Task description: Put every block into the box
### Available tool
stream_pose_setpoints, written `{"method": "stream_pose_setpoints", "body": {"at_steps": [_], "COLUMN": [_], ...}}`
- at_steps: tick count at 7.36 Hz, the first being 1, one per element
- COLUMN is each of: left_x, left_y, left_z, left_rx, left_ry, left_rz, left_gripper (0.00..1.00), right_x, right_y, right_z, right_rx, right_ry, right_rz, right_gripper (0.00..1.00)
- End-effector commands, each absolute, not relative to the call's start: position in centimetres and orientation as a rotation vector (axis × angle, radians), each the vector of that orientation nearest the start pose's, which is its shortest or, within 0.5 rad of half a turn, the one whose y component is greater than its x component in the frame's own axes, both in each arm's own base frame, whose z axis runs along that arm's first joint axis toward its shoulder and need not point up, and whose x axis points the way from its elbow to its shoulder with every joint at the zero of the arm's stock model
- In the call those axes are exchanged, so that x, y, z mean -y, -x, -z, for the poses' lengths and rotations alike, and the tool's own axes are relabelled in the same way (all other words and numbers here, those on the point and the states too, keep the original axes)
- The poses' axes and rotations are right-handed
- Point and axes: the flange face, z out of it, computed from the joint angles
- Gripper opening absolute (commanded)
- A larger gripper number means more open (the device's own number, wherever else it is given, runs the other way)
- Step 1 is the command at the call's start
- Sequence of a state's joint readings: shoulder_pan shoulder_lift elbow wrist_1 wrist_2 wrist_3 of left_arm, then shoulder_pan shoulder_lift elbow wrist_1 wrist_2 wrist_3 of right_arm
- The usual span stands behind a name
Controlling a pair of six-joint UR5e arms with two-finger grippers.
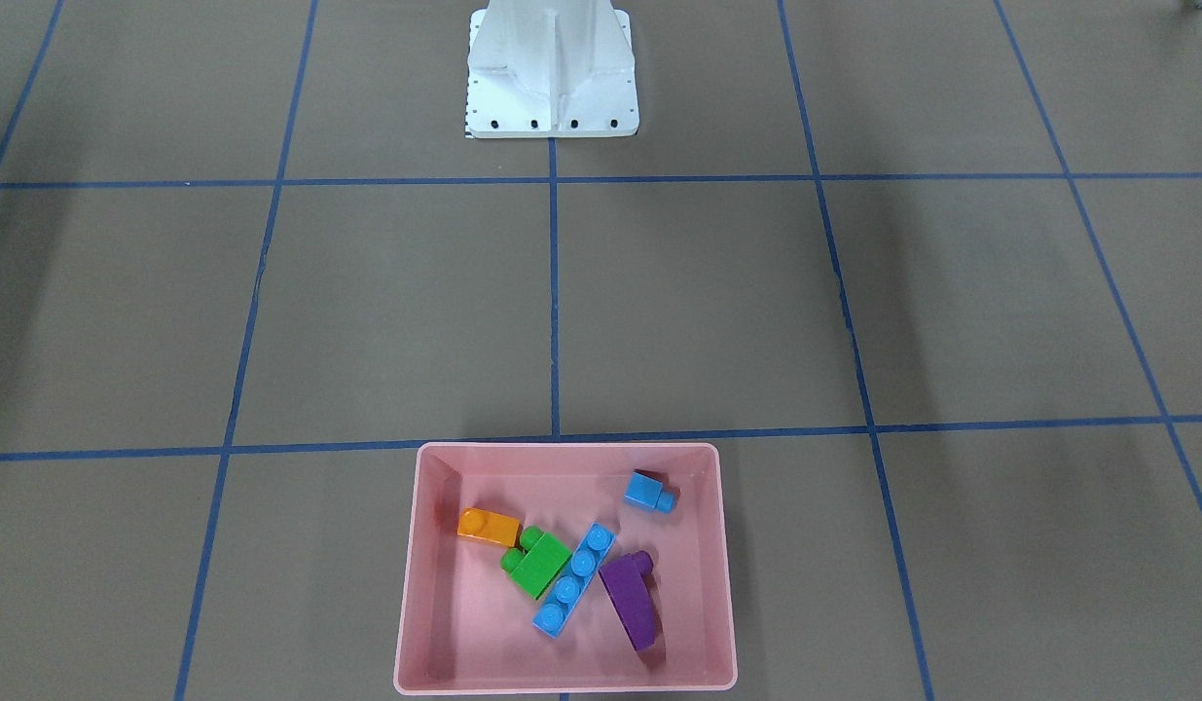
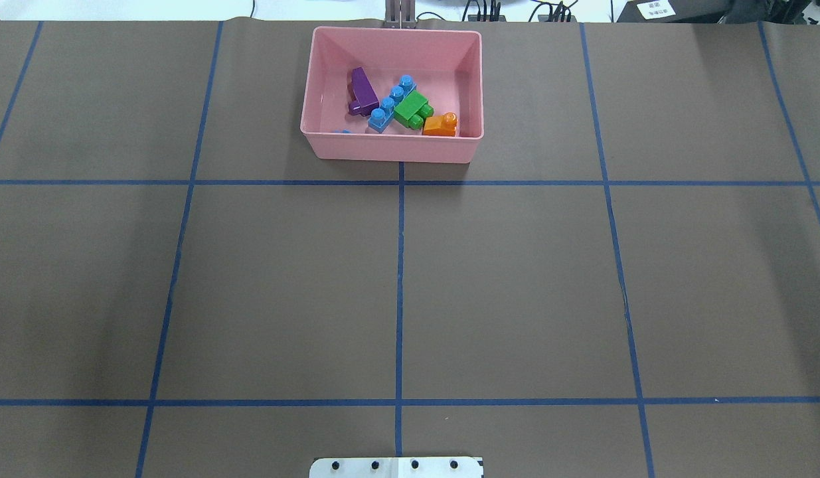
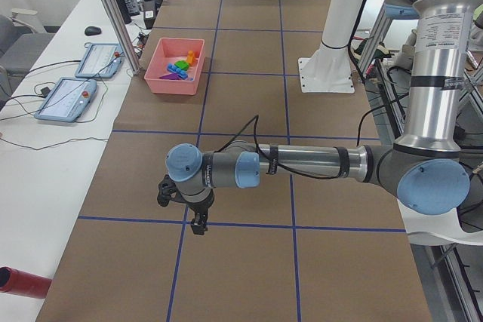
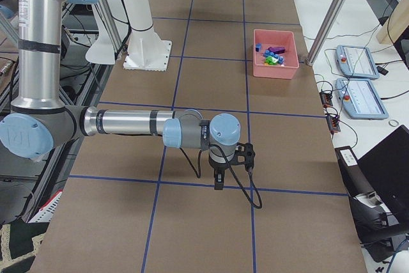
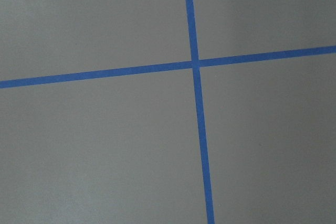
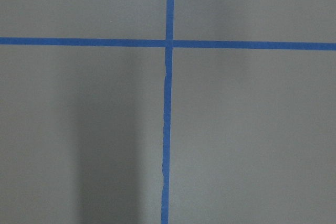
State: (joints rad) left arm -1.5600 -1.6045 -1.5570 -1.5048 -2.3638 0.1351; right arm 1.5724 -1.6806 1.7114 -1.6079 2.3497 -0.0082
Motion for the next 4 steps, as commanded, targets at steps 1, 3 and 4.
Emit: {"method": "stream_pose_setpoints", "body": {"at_steps": [1,3,4], "left_x": [50.35,50.42,50.42], "left_y": [5.62,5.62,5.62], "left_z": [-65.46,-65.38,-65.38], "left_rx": [-0.795,-0.795,-0.795], "left_ry": [-0.004,-0.005,-0.006], "left_rz": [-0.121,-0.121,-0.123], "left_gripper": [1.0,1.0,1.0], "right_x": [44.43,44.56,44.83], "right_y": [-6.4,-6.41,-6.41], "right_z": [-64.44,-64.46,-64.41], "right_rx": [0.779,0.778,0.778], "right_ry": [0.002,0.002,0.0], "right_rz": [0.005,0.005,0.005], "right_gripper": [1.0,1.0,1.0]}}
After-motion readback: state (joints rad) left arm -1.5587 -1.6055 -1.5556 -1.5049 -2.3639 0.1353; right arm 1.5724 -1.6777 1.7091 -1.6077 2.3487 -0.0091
